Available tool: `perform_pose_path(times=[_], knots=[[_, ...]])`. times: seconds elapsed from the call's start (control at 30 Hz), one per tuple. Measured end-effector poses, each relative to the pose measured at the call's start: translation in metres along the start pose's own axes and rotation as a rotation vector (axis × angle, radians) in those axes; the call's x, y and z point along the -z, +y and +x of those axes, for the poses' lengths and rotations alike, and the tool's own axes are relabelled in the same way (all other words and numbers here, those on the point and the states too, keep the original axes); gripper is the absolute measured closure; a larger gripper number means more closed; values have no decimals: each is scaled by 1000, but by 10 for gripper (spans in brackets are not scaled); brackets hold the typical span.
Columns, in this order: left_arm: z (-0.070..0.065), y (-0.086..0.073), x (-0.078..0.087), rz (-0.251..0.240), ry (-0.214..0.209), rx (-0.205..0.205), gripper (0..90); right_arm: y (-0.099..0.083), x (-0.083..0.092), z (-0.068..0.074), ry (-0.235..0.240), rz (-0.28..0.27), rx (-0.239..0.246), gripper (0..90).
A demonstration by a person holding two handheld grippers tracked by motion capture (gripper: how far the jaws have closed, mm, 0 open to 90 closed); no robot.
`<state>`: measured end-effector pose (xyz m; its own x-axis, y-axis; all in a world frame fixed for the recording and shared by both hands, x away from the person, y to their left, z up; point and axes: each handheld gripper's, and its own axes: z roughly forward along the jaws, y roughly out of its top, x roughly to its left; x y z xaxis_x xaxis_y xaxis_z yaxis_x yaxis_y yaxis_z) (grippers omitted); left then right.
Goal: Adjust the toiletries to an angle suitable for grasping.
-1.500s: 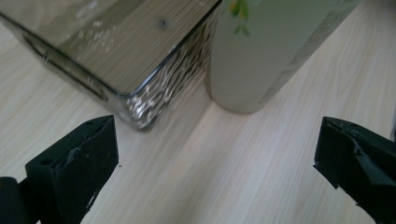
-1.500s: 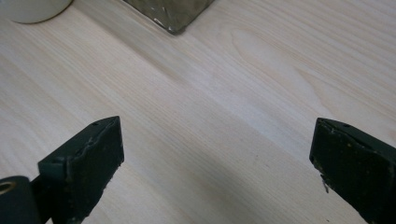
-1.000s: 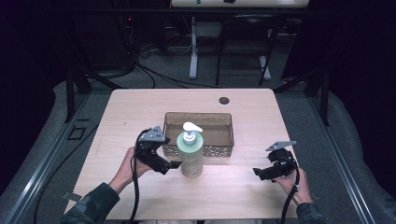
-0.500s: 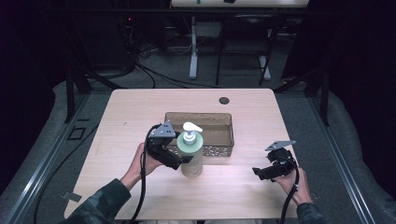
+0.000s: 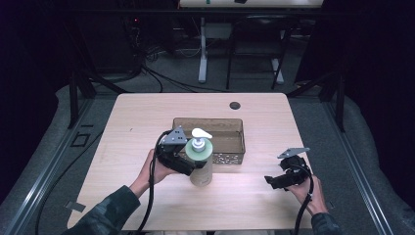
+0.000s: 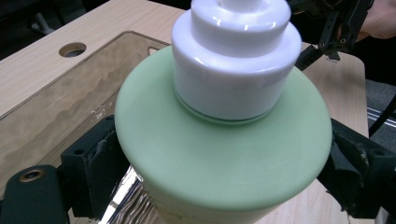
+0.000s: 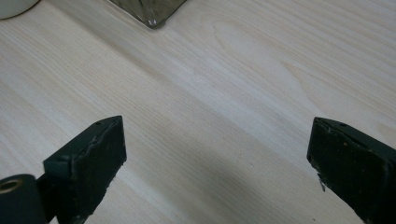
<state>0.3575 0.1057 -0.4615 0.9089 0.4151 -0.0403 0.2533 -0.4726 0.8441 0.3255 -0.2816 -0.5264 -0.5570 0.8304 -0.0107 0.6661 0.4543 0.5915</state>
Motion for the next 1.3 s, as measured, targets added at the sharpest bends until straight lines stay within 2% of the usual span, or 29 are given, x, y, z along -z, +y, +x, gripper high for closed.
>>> perform_pose_path(times=[0.27, 0.67, 1.3], knots=[[-1, -3, 5, 1, 25, 9, 121, 0, 0, 1, 3, -2, 1, 40], [0, -17, 33, 34, 85, 49, 121, 2, 0, 3, -32, -9, 43, 44], [2, -30, 62, 70, 183, 107, 119, 10, -3, 6, -48, -14, 43, 44]])
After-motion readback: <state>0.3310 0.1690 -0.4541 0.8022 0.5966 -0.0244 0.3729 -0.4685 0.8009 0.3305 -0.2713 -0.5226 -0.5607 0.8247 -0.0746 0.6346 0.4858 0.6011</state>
